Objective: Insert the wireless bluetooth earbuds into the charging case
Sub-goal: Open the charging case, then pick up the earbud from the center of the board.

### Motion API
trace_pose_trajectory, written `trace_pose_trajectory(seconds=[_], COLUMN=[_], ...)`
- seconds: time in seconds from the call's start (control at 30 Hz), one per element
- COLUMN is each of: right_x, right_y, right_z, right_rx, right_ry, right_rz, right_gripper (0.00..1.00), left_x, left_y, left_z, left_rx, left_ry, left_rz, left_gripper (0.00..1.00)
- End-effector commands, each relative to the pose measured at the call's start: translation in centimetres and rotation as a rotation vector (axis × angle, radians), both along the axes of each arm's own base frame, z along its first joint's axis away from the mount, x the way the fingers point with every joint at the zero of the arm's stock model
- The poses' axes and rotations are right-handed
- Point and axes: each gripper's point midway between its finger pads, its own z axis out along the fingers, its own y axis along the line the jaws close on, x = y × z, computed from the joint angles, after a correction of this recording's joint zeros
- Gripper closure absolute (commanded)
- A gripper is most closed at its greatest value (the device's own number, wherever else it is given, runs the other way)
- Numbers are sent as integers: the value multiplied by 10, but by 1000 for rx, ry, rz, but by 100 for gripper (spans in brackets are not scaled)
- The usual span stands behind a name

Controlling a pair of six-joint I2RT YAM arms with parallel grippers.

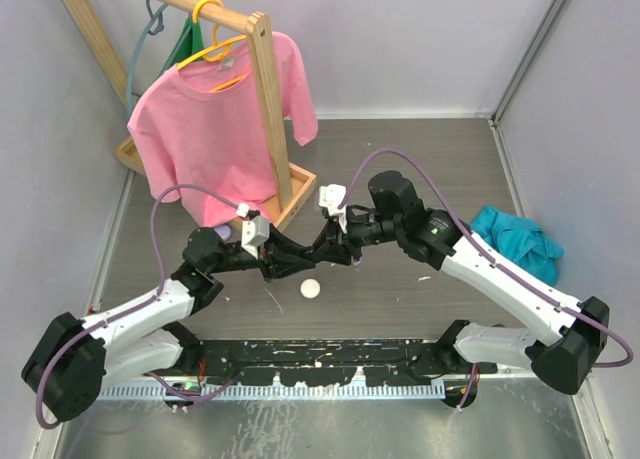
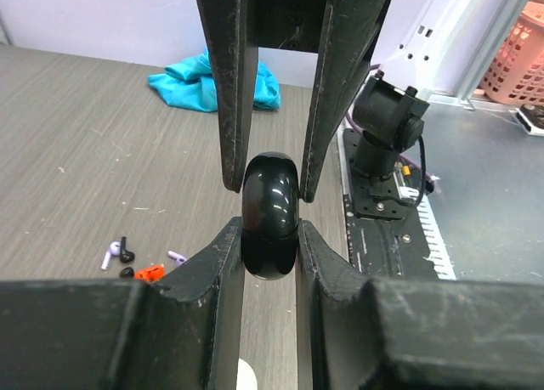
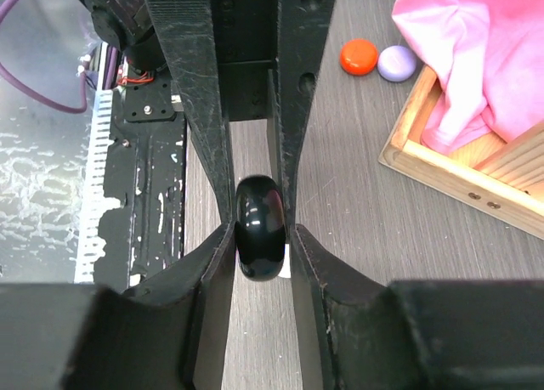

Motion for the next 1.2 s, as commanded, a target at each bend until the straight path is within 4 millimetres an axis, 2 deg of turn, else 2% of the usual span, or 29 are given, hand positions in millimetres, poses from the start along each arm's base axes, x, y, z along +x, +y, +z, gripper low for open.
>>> trace_pose_trajectory(seconds=[0.0,0.13,0.47,0.73,0.83,0.97,1.17], right_x=[16,22,33,56,68,91,127], right_y=[-3,-5,-6,-8,-12,-27,-54], right_z=[25,26,39,25,19,-3,-66], right_rx=[49,46,92,61,43,-21,-196], right_ry=[-86,-92,-102,-55,-32,-9,85], right_rz=[-83,-123,-209,-350,-435,-596,-830], right_gripper=[62,57,55,53,46,42,42], left_x=[-1,-5,-7,-5,4,16,27], left_y=[7,12,12,17,21,26,33], left_z=[17,19,13,6,-5,-22,-29], left_rx=[-16,-15,9,14,35,85,95], left_ry=[-104,-127,-119,-137,-154,-142,-159], left_rz=[30,45,47,93,157,240,324], left_gripper=[100,100,100,100,100,100,100])
